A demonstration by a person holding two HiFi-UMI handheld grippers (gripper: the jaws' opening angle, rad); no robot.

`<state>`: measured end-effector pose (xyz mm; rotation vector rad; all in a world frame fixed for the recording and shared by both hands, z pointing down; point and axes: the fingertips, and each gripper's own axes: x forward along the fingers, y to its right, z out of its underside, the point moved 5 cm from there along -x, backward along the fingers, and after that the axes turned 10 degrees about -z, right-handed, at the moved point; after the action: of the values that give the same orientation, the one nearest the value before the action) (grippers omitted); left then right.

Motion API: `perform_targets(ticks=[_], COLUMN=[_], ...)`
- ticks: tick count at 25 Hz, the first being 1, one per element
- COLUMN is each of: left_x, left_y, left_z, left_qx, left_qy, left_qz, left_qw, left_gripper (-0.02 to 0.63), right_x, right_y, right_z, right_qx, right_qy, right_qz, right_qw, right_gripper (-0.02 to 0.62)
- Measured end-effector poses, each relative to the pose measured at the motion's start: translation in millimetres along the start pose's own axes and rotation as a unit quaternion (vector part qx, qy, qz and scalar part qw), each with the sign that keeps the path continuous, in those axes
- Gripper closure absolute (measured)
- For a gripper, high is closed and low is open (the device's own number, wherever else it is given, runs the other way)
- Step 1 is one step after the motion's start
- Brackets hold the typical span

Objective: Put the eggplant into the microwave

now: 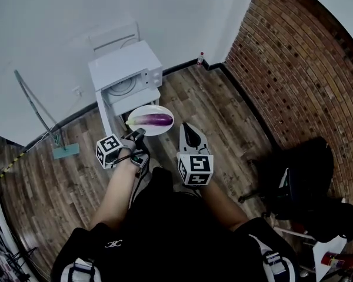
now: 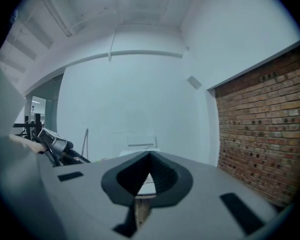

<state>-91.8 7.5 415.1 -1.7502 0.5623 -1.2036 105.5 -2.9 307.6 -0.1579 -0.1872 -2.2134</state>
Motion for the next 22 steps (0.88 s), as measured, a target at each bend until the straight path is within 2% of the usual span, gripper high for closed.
perform_targets(ticks=[5, 11, 22], left_x=[41, 91, 133], left_y=[13, 21, 12], left_z=[-55, -104, -149], left_qx=[0.0, -0.015, -0.088], left_qy=[0.026, 0.034, 0.092], left_qz=[-0.014, -0.017, -0.034], left_qw=[0.9996, 0.9991, 0.9913], left_gripper=[0.589, 0.589, 0.589], right_x=[85, 174, 249], right_y=[17, 36, 63], right_z=[-23, -39, -28], right_qx=[-0.015, -0.022, -0.015], right_qy=[-0.01, -0.018, -0.063], right_qz=[-0.025, -0.05, -0.106], right_qw=[1.0, 0.998, 0.992], right_gripper=[0.588, 0.588, 0.588])
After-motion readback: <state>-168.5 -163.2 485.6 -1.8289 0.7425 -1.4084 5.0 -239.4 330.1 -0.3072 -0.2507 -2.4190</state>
